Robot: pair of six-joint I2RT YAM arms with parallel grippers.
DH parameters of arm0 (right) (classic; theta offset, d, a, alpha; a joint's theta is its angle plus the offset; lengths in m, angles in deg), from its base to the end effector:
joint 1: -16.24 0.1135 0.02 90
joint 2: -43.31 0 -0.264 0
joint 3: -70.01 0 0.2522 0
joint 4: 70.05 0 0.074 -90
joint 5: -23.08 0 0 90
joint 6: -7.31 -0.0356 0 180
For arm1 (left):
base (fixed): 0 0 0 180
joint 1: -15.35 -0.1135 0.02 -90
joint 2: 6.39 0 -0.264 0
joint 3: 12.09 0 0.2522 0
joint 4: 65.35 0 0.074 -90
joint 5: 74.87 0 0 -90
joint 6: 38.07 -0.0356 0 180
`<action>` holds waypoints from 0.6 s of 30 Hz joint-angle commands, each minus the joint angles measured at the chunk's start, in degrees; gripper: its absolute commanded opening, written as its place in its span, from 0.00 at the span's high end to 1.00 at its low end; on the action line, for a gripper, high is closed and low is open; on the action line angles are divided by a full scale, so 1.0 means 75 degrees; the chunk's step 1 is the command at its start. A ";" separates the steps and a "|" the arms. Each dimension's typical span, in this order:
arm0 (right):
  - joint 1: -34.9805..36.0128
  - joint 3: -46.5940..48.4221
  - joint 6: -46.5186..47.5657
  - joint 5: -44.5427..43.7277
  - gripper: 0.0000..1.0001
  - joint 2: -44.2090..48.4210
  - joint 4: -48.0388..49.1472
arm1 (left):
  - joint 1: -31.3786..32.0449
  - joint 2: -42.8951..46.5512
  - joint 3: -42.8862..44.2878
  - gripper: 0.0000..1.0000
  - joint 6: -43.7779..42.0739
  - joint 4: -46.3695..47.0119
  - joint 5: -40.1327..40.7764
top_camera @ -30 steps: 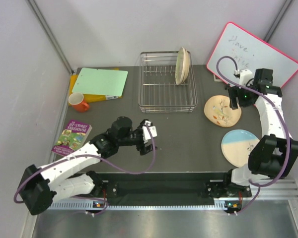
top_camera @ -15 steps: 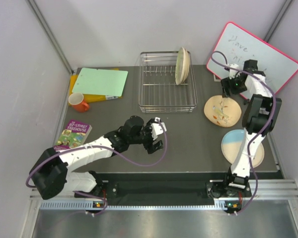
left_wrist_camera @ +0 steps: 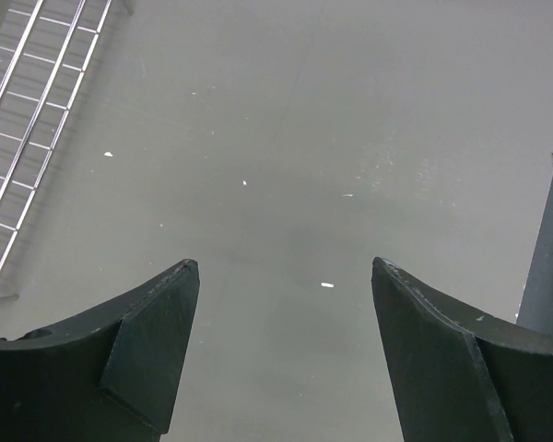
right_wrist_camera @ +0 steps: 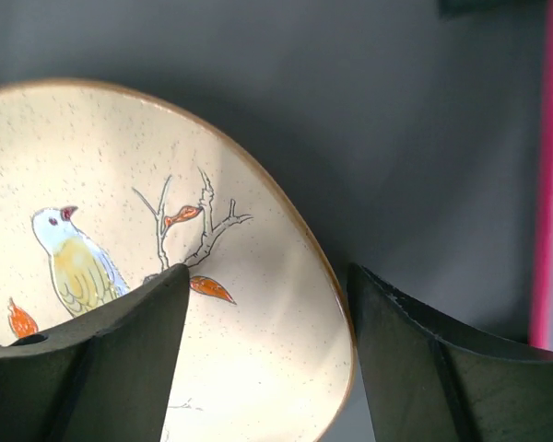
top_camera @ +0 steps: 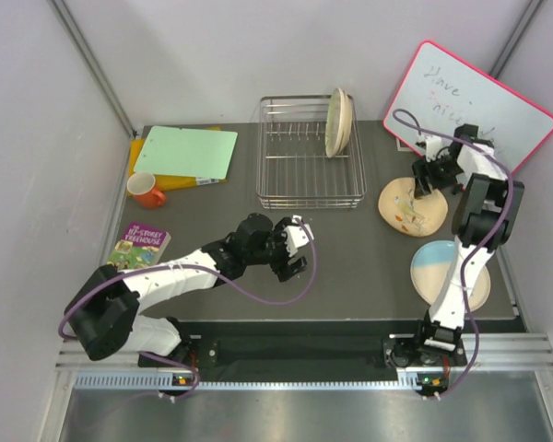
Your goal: Load the plates into the dish rack
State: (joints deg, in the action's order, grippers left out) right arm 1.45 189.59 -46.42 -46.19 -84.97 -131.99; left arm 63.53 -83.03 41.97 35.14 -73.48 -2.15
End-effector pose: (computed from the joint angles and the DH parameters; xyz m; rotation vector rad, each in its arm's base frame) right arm 0.4561 -0.1074 0.1814 -0.5802 2.6114 0.2447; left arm 0.1820 -0.2192 0.2184 1.3046 1.7046 -0.6421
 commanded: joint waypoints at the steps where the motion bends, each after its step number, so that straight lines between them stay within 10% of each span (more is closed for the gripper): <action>1: -0.0196 -0.0700 0.0448 0.0634 0.32 0.0710 -0.0700 | 0.0033 0.0293 0.0054 0.20 -0.0104 0.0433 -0.0028; 18: -0.0138 -0.2264 0.0027 0.2028 0.34 0.1603 0.0237 | 0.0103 0.0774 -0.0708 0.20 -0.0058 0.0223 -0.0098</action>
State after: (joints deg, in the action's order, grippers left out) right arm -0.01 169.77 -44.26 -35.83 -73.08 -134.70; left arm 64.10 -78.95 37.31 34.90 -72.30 -2.11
